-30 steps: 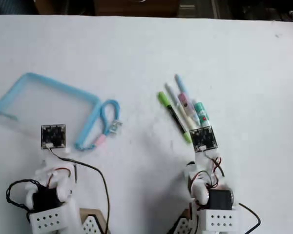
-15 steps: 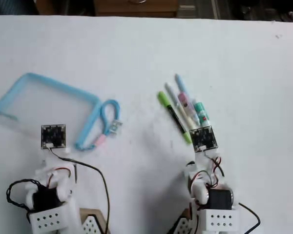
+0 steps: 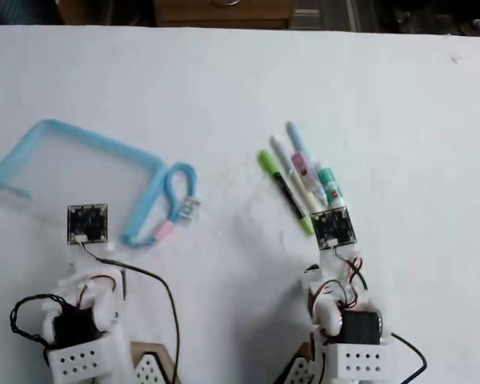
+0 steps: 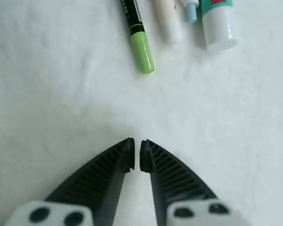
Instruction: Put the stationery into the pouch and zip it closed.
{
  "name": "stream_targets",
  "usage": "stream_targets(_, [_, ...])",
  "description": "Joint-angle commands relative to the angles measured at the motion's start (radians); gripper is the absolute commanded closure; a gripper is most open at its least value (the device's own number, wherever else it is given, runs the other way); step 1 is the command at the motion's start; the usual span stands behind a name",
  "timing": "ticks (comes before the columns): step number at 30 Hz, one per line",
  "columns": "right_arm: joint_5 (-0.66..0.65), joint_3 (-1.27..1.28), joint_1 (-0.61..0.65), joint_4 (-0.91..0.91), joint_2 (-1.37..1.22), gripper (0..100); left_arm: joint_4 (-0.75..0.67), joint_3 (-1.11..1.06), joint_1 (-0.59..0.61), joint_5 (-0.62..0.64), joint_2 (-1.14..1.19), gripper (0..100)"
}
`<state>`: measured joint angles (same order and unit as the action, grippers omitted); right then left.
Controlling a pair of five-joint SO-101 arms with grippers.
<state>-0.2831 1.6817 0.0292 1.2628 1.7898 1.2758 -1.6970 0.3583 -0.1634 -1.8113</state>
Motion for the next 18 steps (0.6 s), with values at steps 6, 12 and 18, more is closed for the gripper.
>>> stream_targets(6, [-0.003, 0.009, -0.008, 0.005, 0.01, 96.1, 0.005, 0.003, -0.004, -0.003, -0.002, 96])
stream_targets(12, [-0.003, 0.009, -0.008, 0.005, 0.01, 96.1, 0.005, 0.003, -0.004, -0.003, -0.002, 96])
stream_targets(18, [0.003, 0.009, 0.008, -0.001, 0.01, 96.1, 0.005, 0.003, -0.004, -0.003, -0.002, 96])
